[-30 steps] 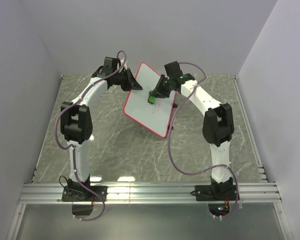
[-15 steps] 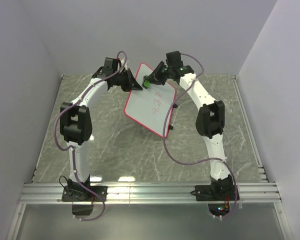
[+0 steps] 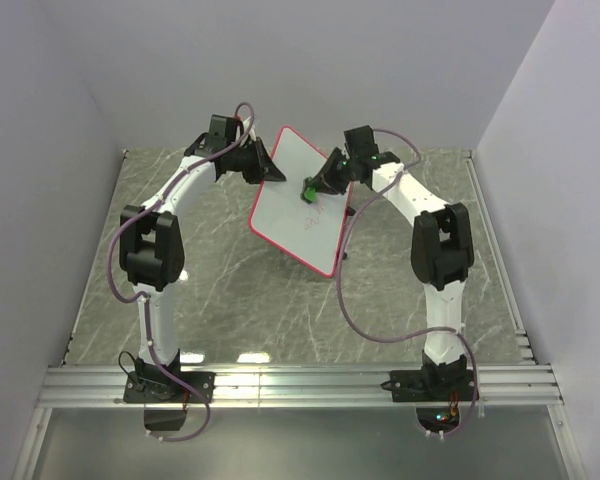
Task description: Erase the whiteboard
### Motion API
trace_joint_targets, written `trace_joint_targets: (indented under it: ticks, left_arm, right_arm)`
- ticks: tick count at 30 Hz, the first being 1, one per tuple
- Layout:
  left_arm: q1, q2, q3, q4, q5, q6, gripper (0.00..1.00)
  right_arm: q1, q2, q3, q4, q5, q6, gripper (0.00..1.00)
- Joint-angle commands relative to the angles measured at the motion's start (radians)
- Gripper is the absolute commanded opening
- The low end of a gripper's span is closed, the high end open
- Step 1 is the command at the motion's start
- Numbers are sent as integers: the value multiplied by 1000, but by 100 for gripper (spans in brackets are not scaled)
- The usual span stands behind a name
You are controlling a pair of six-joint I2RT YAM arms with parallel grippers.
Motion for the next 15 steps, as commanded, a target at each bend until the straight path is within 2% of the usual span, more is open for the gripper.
trace_joint_targets:
  ticks: [1,7,11,15]
  left_arm:
    - [-86,-8,11,-131,26,176,0]
    - [-86,3,17,-129,29,173,0]
    - [-86,18,12,-129,32,175,0]
    - [-86,17,9,-126,34,172,0]
  right_arm:
    - [117,32,-178,-155,-8,-93,0]
    - [200,-81,-338,-80,-72,-95,0]
    - [284,-106,-361,-70,-103,-116,0]
    - [318,-137,-423,-26,-121,-107,0]
